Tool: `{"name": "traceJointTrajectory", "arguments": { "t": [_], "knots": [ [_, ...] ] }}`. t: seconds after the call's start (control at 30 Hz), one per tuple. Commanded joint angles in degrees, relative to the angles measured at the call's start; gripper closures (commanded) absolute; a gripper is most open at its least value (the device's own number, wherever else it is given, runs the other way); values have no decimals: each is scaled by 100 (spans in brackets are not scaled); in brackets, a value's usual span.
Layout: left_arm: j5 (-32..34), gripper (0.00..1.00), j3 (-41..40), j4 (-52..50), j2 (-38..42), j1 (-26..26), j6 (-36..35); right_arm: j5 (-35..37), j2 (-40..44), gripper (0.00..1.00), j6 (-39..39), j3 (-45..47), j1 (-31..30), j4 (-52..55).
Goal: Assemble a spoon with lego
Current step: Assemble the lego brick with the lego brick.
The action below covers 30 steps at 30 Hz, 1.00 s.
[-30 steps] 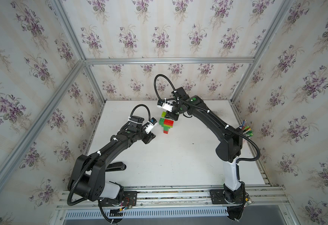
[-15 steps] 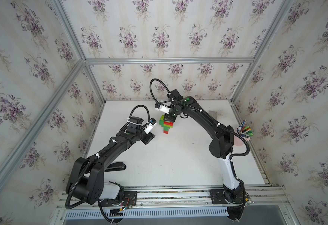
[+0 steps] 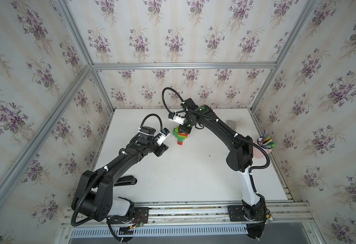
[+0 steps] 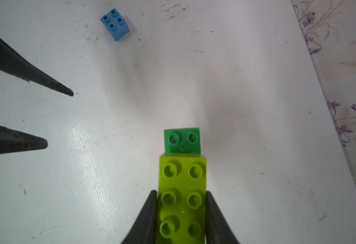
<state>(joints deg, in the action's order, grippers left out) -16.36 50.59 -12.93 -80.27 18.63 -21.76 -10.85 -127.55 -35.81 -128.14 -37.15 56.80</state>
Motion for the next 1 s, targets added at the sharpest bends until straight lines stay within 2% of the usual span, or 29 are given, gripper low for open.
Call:
{"name": "traceJointTrajectory", "arguments": {
  "t": [0.0,0.5,0.97],
  "knots": [
    [10,50,6,88,-6,-4,31,65,-16,80,-75,16,14,95],
    [36,50,4,84,-15,-5,19,-206,-106,80,-84,43,66,135],
    [86,50,32,15,2,-11,-5,166,-283,81,-268,453,120,357]
  ]
}}
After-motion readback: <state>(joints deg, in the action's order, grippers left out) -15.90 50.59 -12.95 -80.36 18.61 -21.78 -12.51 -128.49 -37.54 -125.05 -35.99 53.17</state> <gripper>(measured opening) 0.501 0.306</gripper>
